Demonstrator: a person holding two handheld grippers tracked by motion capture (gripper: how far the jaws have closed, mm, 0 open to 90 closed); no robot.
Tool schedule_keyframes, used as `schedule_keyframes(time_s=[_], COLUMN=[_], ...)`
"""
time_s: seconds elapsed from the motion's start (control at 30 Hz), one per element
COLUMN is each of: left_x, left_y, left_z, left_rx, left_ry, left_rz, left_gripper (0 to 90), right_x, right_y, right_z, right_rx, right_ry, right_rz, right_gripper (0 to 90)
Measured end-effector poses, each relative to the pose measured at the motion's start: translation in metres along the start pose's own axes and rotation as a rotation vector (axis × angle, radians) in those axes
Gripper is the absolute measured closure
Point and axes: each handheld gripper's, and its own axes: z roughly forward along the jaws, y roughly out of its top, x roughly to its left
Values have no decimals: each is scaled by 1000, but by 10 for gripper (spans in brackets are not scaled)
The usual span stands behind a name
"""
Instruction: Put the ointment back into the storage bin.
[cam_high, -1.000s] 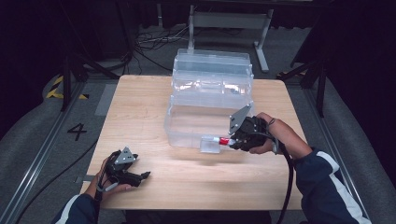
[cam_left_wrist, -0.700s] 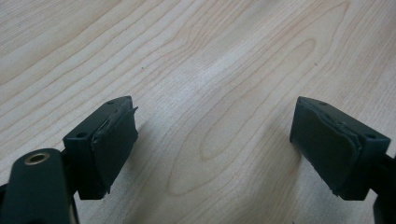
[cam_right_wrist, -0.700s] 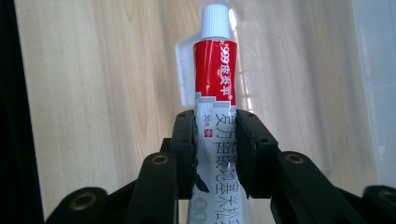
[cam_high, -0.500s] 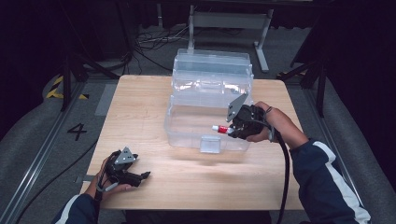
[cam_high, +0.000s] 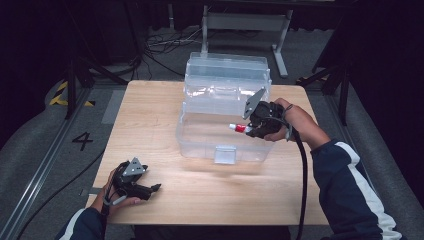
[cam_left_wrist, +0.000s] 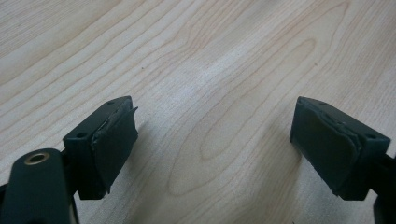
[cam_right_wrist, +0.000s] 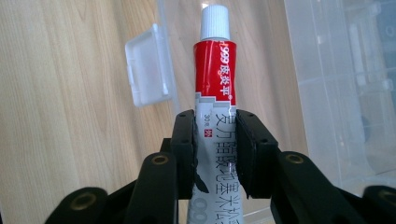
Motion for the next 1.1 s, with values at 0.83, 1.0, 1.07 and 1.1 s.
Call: schedule_keyframes(time_s=[0.83, 1.0, 1.07, 1.1], left_x=[0, 0, 0, 0], left_y=[0, 0, 0, 0], left_z=[0, 0, 0, 0], left_rx=[0, 0, 0, 0], left_ry=[0, 2, 1, 0], left_rz=[1, 2, 2, 1], left_gripper=[149, 149, 149, 149], right_x=[-29, -33, -34, -35], right_y=[8, 7, 6, 6], right_z=[33, 47, 51, 54], right_rx=[43, 65, 65, 67], right_ry=[23, 36, 42, 44], right_rz=[36, 33, 42, 36], right_gripper=[705, 705, 705, 705])
